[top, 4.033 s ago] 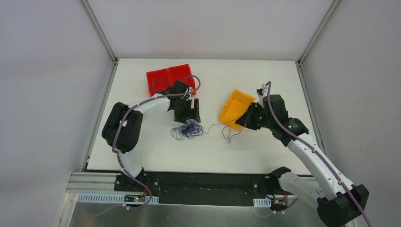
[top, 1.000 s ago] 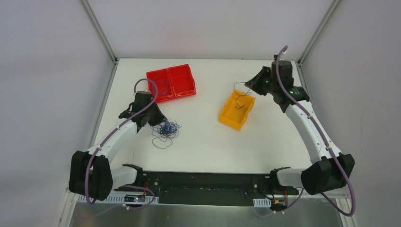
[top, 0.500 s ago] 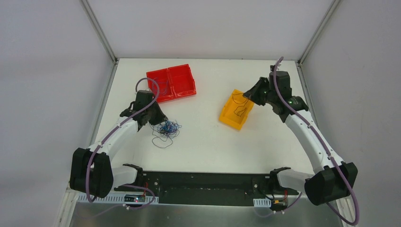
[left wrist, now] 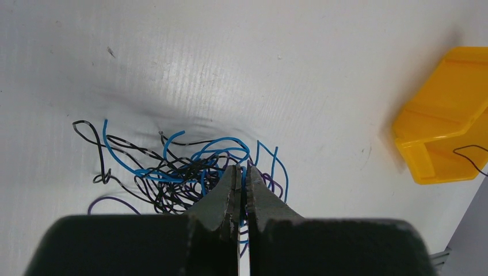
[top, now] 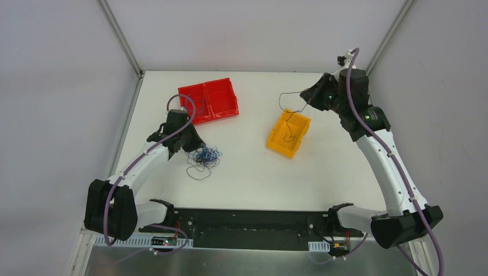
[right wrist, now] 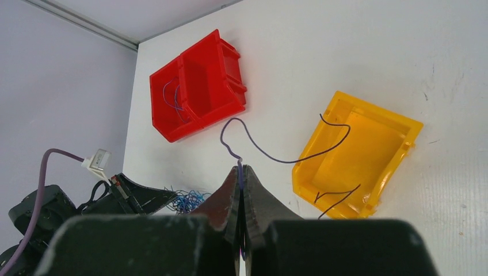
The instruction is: Untangle the cables
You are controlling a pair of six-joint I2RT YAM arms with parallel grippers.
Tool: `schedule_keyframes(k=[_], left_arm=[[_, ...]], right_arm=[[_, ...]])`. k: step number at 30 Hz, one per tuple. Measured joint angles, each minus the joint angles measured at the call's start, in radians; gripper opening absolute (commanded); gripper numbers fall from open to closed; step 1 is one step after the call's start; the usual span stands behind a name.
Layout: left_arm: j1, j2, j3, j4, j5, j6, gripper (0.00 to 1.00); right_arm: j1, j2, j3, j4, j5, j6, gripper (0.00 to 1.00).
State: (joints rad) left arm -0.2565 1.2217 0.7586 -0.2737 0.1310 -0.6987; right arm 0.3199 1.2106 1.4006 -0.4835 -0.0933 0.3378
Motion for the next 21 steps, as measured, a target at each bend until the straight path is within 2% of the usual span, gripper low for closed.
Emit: schedule_keyframes(k=[5, 14, 21], left_arm=[[0.000, -0.010, 0.000, 0.000, 0.000, 0.000, 0.00], [0.000, -0.011, 0.000, 0.000, 0.001, 0.000, 0.00], [0.000, -0.011, 0.000, 0.000, 0.001, 0.000, 0.00]], right_arm=[[0.002, -0.006, -0.024, -0.014, 0.000, 0.002, 0.00], [0.003, -0.055, -0.210, -0.033, 0.022, 0.009, 0.00], [0.001, -0.039, -0.223, -0.045, 0.048, 0.010, 0.00]])
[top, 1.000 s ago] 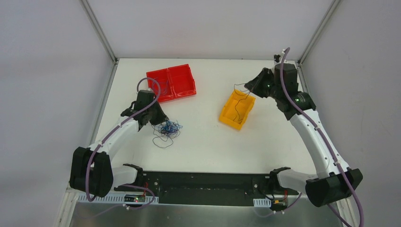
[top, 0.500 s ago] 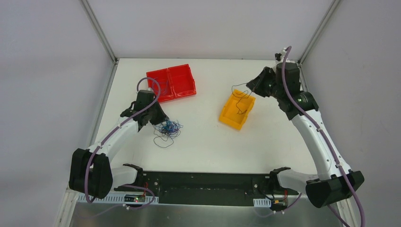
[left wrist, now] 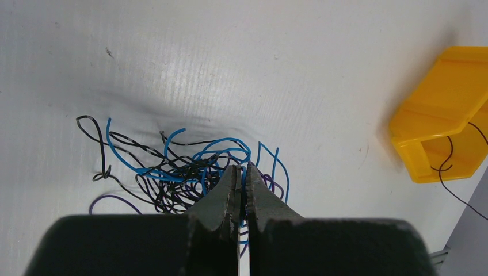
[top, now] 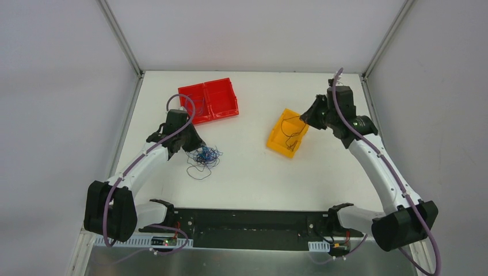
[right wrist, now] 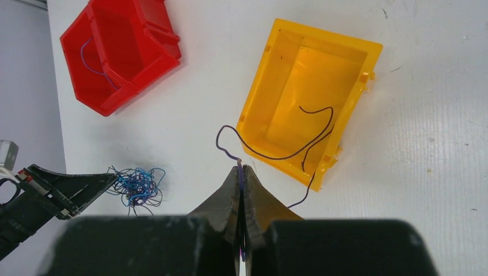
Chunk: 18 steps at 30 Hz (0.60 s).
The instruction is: Untangle the cables
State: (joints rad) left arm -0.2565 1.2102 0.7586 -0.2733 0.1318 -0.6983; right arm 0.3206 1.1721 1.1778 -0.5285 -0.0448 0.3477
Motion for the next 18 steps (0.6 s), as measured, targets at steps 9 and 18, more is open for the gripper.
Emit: schedule_keyframes(k=[9, 18], left_arm=[[0.000, -0.033, -0.006, -0.001, -0.001, 0.002, 0.00], [0.000, -0.031, -0.009, -0.001, -0.001, 0.010, 0.00]], right_arm=[[-0.016, 0.159, 0.005, -0.002, 0.059, -0.003, 0.00], [-0.006, 0.311, 0.094, -0.008, 0.312, -0.026, 0.00]])
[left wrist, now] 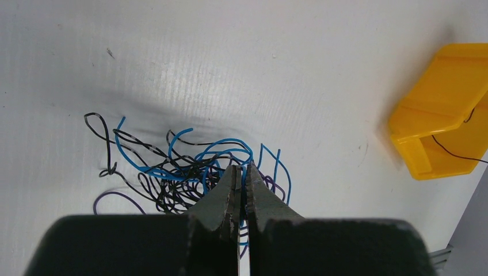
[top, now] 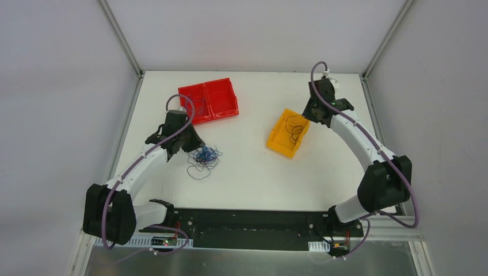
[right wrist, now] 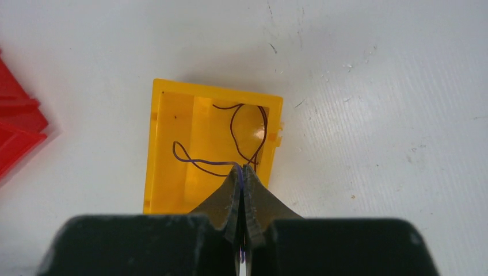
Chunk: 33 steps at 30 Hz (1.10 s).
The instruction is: Untangle the cables
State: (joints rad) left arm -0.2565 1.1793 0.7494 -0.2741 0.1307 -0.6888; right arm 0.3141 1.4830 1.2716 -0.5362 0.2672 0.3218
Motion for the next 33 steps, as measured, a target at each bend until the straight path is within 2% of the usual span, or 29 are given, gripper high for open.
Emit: schedule_keyframes(k=[7, 18, 28, 29, 32, 33], left_arm=[[0.000, 0.021, 0.000, 0.000, 0.000, 0.018, 0.00], [0.000, 0.077, 0.032, 0.000, 0.001, 0.029, 0.00], [-0.004, 0.078, 0.040, 0.000, 0.005, 0.035, 0.00], [-0.005, 0.078, 0.040, 0.000, 0.006, 0.035, 0.00], [-0.007, 0.078, 0.040, 0.000, 0.015, 0.036, 0.00], [-0.007, 0.078, 0.040, 0.000, 0.016, 0.037, 0.00]], right_arm=[[0.048, 0.111, 0.036, 0.000, 0.038, -0.034, 0.00], [0.057, 0.258, 0.072, 0.000, 0.032, -0.035, 0.00], [0.068, 0.457, 0.134, 0.002, 0.065, -0.007, 0.00], [0.070, 0.468, 0.135, 0.001, 0.068, -0.002, 0.02], [0.074, 0.486, 0.135, -0.001, 0.074, 0.011, 0.24], [0.074, 0.486, 0.136, -0.002, 0.074, 0.016, 0.28]])
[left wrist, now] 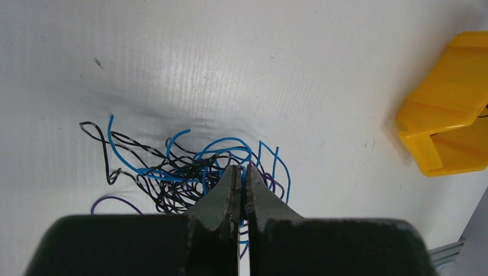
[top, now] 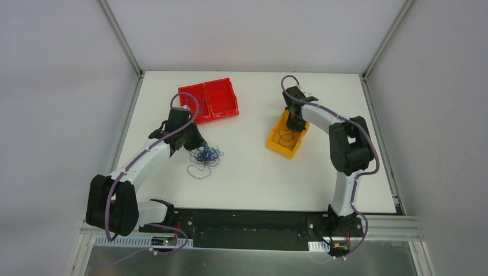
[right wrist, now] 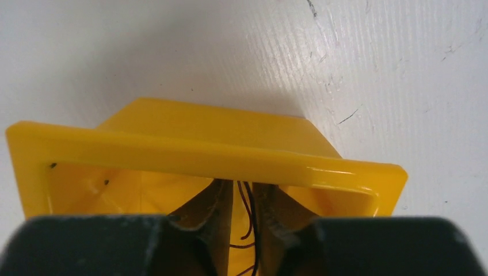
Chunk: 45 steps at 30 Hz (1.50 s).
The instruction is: Untangle the cables
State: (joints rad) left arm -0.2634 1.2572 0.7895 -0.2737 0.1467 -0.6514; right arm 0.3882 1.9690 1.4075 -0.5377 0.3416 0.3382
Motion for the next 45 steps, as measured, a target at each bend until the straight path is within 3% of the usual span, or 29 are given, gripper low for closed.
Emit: schedule_keyframes(k=[8, 22, 27, 37, 45], left_arm=[[0.000, -0.001, 0.000, 0.000, 0.002, 0.005, 0.00], [0.000, -0.010, 0.000, 0.000, 0.002, 0.005, 0.00], [0.000, -0.016, 0.000, 0.000, 0.004, 0.005, 0.00], [-0.019, -0.019, 0.001, -0.001, 0.016, 0.006, 0.00], [-0.053, -0.025, 0.005, -0.002, 0.046, 0.017, 0.00]], right_arm=[[0.001, -0.034, 0.006, -0.006, -0.013, 0.005, 0.35], [0.001, -0.246, 0.061, -0.096, -0.068, -0.001, 0.44], [0.009, -0.333, 0.000, -0.092, -0.174, -0.013, 0.47], [0.253, -0.374, -0.132, 0.011, -0.403, -0.024, 0.47], [0.267, -0.273, -0.166, 0.073, -0.402, 0.005, 0.44]])
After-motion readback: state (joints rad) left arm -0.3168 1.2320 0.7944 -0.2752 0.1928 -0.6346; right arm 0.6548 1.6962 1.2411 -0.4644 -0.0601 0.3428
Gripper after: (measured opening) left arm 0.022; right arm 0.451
